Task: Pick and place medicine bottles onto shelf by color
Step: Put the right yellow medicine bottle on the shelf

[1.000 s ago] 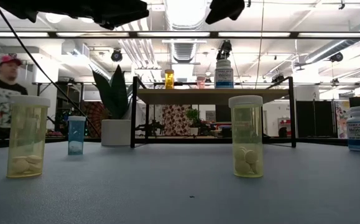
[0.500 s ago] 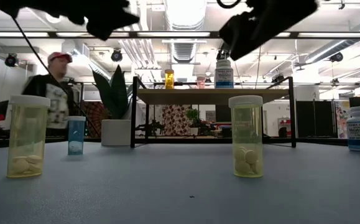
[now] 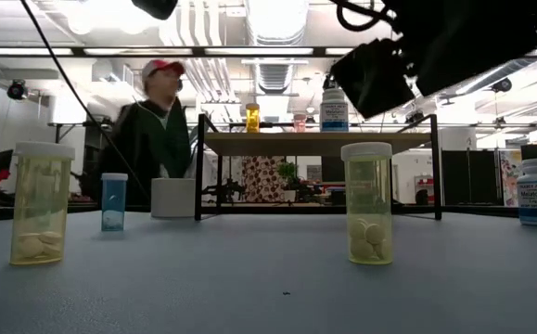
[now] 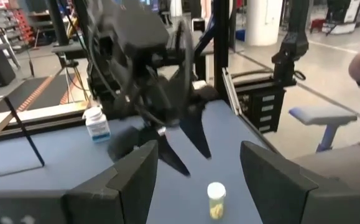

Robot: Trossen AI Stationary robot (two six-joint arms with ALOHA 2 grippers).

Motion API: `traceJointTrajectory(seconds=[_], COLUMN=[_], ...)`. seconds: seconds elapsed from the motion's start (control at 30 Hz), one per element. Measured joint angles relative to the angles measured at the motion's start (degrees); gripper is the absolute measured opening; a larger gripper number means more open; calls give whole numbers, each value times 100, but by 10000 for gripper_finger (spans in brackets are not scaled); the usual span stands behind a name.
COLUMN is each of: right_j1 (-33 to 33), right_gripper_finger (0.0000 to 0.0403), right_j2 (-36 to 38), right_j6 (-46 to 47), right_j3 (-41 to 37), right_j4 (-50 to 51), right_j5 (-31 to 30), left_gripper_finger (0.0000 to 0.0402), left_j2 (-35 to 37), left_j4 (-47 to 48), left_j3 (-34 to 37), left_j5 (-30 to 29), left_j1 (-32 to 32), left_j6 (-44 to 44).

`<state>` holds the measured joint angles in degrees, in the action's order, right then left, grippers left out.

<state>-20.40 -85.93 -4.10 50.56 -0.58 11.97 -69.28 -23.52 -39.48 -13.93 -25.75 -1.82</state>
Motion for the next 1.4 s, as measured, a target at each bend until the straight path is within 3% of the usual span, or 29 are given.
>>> traceJointTrajectory(seconds=[0.17,0.5,0.67,1.0,1.27,1.4], right_j1=[-119,-135,-135,-135,-135,-133], right_gripper_finger=[203,203,188,113,123,121], right_j2=[-418,-1140,-1156,-1147,-1124,-908], right_j6=[0,52,106,105,143,332], right_j3=[-141,-41,45,44,39,112], right_j4=[-872,-1383,-1407,-1387,-1381,-1225], right_j5=[-3,-46,-55,-48,-55,-239], left_gripper_finger=[212,212,212,212,212,212], left_j2=[-114,-129,-122,-122,-122,-108], left_j4=[-157,-289,-303,-303,-301,-292], left_j3=[15,15,18,42,46,21], left_j5=[-8,-9,-7,-9,-9,-136], left_j1=[-10,-14,-14,-14,-14,-16], left_j6=[-3,-3,-5,-11,-77,-540])
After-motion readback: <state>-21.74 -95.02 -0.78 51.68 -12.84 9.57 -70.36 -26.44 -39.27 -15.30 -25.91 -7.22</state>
